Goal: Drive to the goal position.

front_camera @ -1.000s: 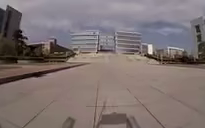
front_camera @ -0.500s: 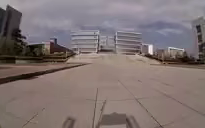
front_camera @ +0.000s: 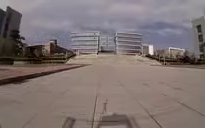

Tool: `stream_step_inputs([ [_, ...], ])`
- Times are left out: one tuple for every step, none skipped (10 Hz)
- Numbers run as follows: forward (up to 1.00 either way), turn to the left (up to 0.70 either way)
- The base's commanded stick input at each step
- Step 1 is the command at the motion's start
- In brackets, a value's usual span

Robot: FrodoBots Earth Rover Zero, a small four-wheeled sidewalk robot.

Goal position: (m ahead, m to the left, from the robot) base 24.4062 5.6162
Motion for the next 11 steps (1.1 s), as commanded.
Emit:
stream_step_inputs([
  [1.0,0.0],
  [1.0,0.0],
  [1.0,0.0],
  [1.0,0.0],
  [1.0,0.0],
  [1.0,0.0],
  [1.0,0.0],
  [1.0,0.0],
  [1.0,0.0],
  [1.0,0.0],
  [1.0,0.0],
])
